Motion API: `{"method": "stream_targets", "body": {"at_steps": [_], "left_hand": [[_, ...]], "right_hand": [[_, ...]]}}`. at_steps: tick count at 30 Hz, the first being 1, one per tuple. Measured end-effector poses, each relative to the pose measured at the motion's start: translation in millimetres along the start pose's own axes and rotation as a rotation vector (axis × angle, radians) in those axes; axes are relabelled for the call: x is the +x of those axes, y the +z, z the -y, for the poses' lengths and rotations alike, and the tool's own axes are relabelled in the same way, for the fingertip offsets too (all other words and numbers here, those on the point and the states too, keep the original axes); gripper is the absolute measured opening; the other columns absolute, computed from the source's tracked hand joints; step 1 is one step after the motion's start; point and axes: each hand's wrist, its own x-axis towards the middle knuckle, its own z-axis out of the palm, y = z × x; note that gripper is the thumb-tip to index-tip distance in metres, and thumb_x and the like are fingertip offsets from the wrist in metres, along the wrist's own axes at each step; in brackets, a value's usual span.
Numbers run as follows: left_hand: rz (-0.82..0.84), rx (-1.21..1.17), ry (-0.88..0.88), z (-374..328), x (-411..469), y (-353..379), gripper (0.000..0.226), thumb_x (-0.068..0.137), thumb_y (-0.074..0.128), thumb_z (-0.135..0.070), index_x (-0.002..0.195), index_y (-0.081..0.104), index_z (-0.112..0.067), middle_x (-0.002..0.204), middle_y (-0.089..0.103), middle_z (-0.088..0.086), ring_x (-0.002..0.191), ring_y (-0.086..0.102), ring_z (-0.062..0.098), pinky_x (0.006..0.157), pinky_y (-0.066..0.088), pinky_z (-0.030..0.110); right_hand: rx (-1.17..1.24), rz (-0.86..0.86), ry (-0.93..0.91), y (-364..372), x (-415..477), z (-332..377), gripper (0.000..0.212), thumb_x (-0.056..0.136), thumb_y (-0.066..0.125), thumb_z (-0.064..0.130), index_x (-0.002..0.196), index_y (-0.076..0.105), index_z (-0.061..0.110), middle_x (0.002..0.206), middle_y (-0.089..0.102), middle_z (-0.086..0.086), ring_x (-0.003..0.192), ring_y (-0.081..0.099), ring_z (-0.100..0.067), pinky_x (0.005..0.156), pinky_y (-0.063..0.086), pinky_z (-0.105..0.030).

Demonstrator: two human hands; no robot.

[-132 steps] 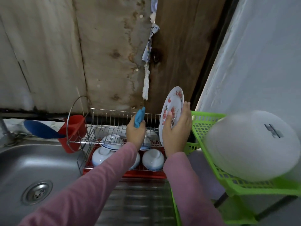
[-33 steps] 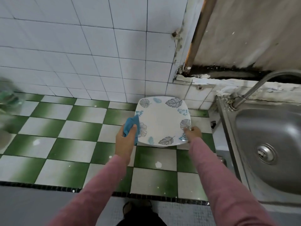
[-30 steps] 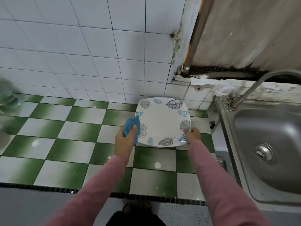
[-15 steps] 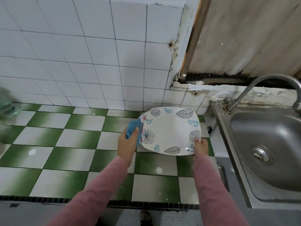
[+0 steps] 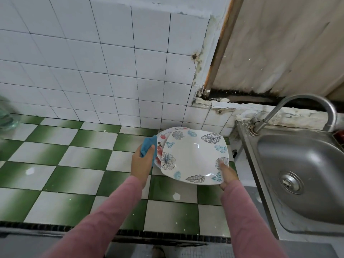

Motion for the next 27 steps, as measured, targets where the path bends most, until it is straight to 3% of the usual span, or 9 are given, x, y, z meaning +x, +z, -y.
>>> {"method": "stream_targets", "body": {"at_steps": [3, 4, 7, 9, 12, 15, 18, 23, 27], "left_hand": [[0.004, -0.006, 0.007, 0.3, -1.2, 2.6, 0.017, 0.098, 0.058, -0.025, 0.115, 0.058, -0.022, 0.096, 0.065, -0.004, 0.091, 0.062, 0.015, 0.076, 0.053, 0.028], [-0.001, -0.008, 0.010, 0.4, -1.2, 3.3, 0.017, 0.098, 0.058, -0.024, 0.115, 0.058, -0.022, 0.096, 0.065, -0.005, 0.091, 0.063, 0.014, 0.077, 0.053, 0.028], [-0.016, -0.006, 0.014, 0.2, -1.6, 5.9, 0.016, 0.098, 0.058, -0.023, 0.114, 0.058, -0.023, 0.095, 0.064, -0.006, 0.091, 0.062, 0.014, 0.078, 0.053, 0.029], [-0.018, 0.001, 0.013, 1.3, -2.5, 8.3, 0.016, 0.098, 0.058, -0.024, 0.114, 0.058, -0.023, 0.094, 0.064, -0.006, 0.091, 0.062, 0.013, 0.079, 0.053, 0.029], [-0.013, 0.010, 0.019, 1.7, -4.6, 12.8, 0.017, 0.098, 0.057, -0.026, 0.115, 0.057, -0.023, 0.095, 0.064, -0.006, 0.092, 0.061, 0.013, 0.079, 0.053, 0.030], [-0.009, 0.014, 0.025, 0.2, -4.7, 16.4, 0.017, 0.098, 0.057, -0.026, 0.115, 0.057, -0.022, 0.095, 0.064, -0.006, 0.090, 0.062, 0.011, 0.069, 0.052, 0.023], [-0.006, 0.014, 0.038, -3.0, -6.0, 18.8, 0.014, 0.098, 0.057, -0.026, 0.112, 0.058, -0.022, 0.093, 0.064, -0.007, 0.087, 0.062, 0.011, 0.064, 0.050, 0.021], [-0.003, 0.009, 0.031, -4.4, -8.3, 18.9, 0.010, 0.099, 0.056, -0.025, 0.109, 0.055, -0.027, 0.092, 0.062, -0.009, 0.086, 0.061, 0.009, 0.064, 0.049, 0.021], [-0.006, 0.006, 0.031, -5.3, -6.8, 17.0, 0.016, 0.099, 0.056, -0.027, 0.114, 0.056, -0.024, 0.093, 0.063, -0.006, 0.088, 0.061, 0.012, 0.065, 0.051, 0.023]], "right_hand": [[0.067, -0.025, -0.042, -2.7, -10.0, 6.6, 0.023, 0.100, 0.059, 0.033, 0.105, 0.059, 0.011, 0.099, 0.069, -0.014, 0.084, 0.069, -0.030, 0.075, 0.058, -0.039], [0.070, -0.036, -0.058, -5.4, -10.2, 8.9, 0.019, 0.100, 0.058, 0.032, 0.102, 0.059, 0.013, 0.099, 0.069, -0.014, 0.083, 0.069, -0.030, 0.075, 0.059, -0.040], [0.065, -0.055, -0.101, -15.2, -5.8, 15.7, 0.016, 0.099, 0.060, 0.035, 0.101, 0.061, 0.019, 0.107, 0.071, -0.016, 0.089, 0.070, -0.034, 0.096, 0.050, -0.062], [0.064, -0.076, -0.121, -20.2, -2.5, 19.4, 0.015, 0.098, 0.060, 0.036, 0.100, 0.062, 0.021, 0.106, 0.070, -0.013, 0.086, 0.068, -0.032, 0.097, 0.043, -0.069], [0.120, -0.117, -0.168, -16.9, -9.1, 28.3, 0.014, 0.101, 0.057, 0.028, 0.103, 0.061, 0.016, 0.092, 0.067, -0.009, 0.077, 0.064, -0.029, 0.094, 0.052, -0.057], [0.179, -0.150, -0.225, -11.8, -13.9, 33.0, 0.017, 0.103, 0.055, 0.024, 0.116, 0.058, 0.013, 0.087, 0.064, -0.005, 0.082, 0.063, -0.029, 0.088, 0.055, -0.046], [0.219, -0.144, -0.245, -4.4, -20.5, 36.7, 0.017, 0.104, 0.052, 0.025, 0.116, 0.058, 0.014, 0.096, 0.066, -0.007, 0.089, 0.065, -0.030, 0.087, 0.056, -0.042], [0.221, -0.147, -0.262, 4.8, -26.5, 40.3, 0.025, 0.105, 0.049, 0.030, 0.123, 0.058, 0.015, 0.109, 0.066, -0.010, 0.083, 0.066, -0.026, 0.063, 0.053, -0.031], [0.279, -0.150, -0.284, 12.9, -29.7, 45.5, 0.028, 0.105, 0.050, 0.029, 0.126, 0.059, 0.013, 0.117, 0.068, -0.012, 0.092, 0.067, -0.030, 0.071, 0.054, -0.033]]}}
